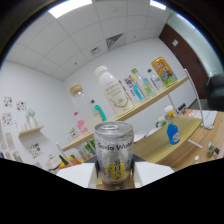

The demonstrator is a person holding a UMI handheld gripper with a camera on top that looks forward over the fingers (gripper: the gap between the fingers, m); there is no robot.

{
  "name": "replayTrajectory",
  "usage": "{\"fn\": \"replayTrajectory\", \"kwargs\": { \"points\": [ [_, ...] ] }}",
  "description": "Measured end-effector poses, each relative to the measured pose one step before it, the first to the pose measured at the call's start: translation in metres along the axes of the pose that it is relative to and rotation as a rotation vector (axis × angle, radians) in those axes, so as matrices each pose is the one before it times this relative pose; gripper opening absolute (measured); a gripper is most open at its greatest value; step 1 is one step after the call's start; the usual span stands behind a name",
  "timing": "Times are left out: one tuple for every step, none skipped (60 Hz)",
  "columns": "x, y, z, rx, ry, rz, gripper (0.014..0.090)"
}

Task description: Make me a cup of Mojito.

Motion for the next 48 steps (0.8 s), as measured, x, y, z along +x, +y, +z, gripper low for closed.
{"fn": "replayTrajectory", "kwargs": {
  "points": [
    [-0.00029,0.00379,0.00114,-0.0031,0.00535,-0.036,0.0507],
    [-0.00008,0.00417,0.00096,-0.00348,0.00598,-0.035,0.0506],
    [-0.00015,0.00461,0.00135,-0.00423,0.00596,-0.0327,0.0508],
    [-0.00032,0.00513,0.00141,-0.00571,0.00487,-0.0298,0.0507],
    [-0.00141,0.00674,0.00175,-0.00497,0.00223,-0.0285,0.0505],
    [-0.00097,0.00661,0.00188,-0.01097,-0.00177,-0.0238,0.0505],
    [-0.00027,0.00661,0.00111,-0.00966,0.00238,-0.0258,0.0504],
    [0.00023,0.00746,0.00312,-0.00764,0.00575,-0.0238,0.0505],
    [0.00055,0.00722,0.00214,-0.01063,0.00654,-0.024,0.0505],
    [-0.00003,0.0076,0.0019,-0.01217,0.00421,-0.0226,0.0506],
    [-0.00055,0.0078,0.00193,-0.01294,0.00011,-0.0206,0.0505],
    [-0.0007,0.00754,0.00169,-0.01174,-0.00068,-0.0173,0.0505],
    [-0.00075,0.00714,0.00179,-0.00974,0.00188,-0.0141,0.0504],
    [-0.0002,0.007,0.00177,-0.00896,0.00381,-0.0114,0.0506],
    [-0.00036,0.00675,0.00189,-0.00893,0.00291,-0.0085,0.0505],
    [-0.0012,0.00681,0.00112,-0.00864,0.00093,-0.0072,0.0507],
    [-0.00041,0.00612,0.00173,-0.00929,-0.00206,-0.0021,0.0507],
    [-0.00041,0.00606,0.00192,-0.00836,-0.00042,-0.0019,0.0506],
    [0.00007,0.00588,0.00164,-0.00839,0.00198,-0.0019,0.0506],
    [0.00015,0.00631,0.00159,-0.00676,0.00449,-0.0034,0.0507],
    [0.00027,0.00559,0.00159,-0.00862,0.00282,-0.0035,0.0507],
    [-0.00004,0.00566,0.0016,-0.0086,0.0017,-0.0044,0.0508],
    [0.00034,0.00517,0.00144,-0.0076,0.00171,-0.004,0.0508],
    [0.00055,0.00492,0.00138,-0.00661,0.00266,-0.0036,0.0507],
    [0.00091,0.0046,0.00123,-0.00638,0.00379,-0.0028,0.0505],
    [0.00069,0.00457,0.00128,-0.00716,0.00323,-0.0004,0.0507],
    [0.00053,0.00444,0.00105,-0.00811,0.00147,0.0016,0.0506],
    [0.00027,0.004,0.00103,-0.00796,0.00072,0.002,0.0507],
    [0.0004,0.00377,0.00098,-0.00687,0.00025,0.0009,0.0507],
    [0.00115,0.00278,0.00103,-0.00684,0.00044,-0.0017,0.0506],
    [0.0001,0.00341,0.00071,-0.00587,0.00045,-0.0006,0.0507],
    [0.00097,0.00289,0.00037,-0.00509,0.00102,-0.001,0.0506],
    [0.00117,0.00291,0.00089,-0.00396,0.00295,-0.0021,0.0506],
    [0.001,0.00313,0.00186,-0.00444,0.00304,-0.0043,0.0506],
    [0.00055,0.00333,0.00044,-0.00627,0.00192,-0.0035,0.0506],
    [0.00041,0.00323,0.0007,-0.00706,0.00036,-0.0028,0.0505],
    [0.00051,0.00268,0.00081,-0.00542,0.00104,-0.0019,0.0505],
    [0.00053,0.00186,0.00068,-0.00321,0.00235,-0.0012,0.0506],
    [0.00057,0.00198,0.00044,-0.00293,0.00127,-0.0014,0.0506],
    [0.0004,0.00157,-0.00023,-0.00416,-0.00055,-0.0009,0.0508],
    [-0.00054,0.002,0.00057,-0.00344,-0.00202,0.0007,0.0508],
    [-0.00014,0.00153,0.00033,-0.00396,-0.00184,0.0012,0.0507],
    [-0.00009,0.00111,0.00034,-0.00227,-0.00136,-0.0004,0.0507],
    [-0.00025,0.00131,0.00033,-0.00129,-0.00099,-0.0021,0.0507],
    [-0.00037,0.00174,0.00023,-0.00207,-0.00163,-0.0029,0.0507],
    [-0.00021,0.00184,0.00007,-0.00241,-0.00122,-0.003,0.0506],
    [-0.00019,0.00191,0.00012,-0.00225,0.00004,-0.003,0.0507],
    [-0.00019,0.00164,-0.00013,-0.0021,0.00156,-0.0026,0.0505]
  ]
}}
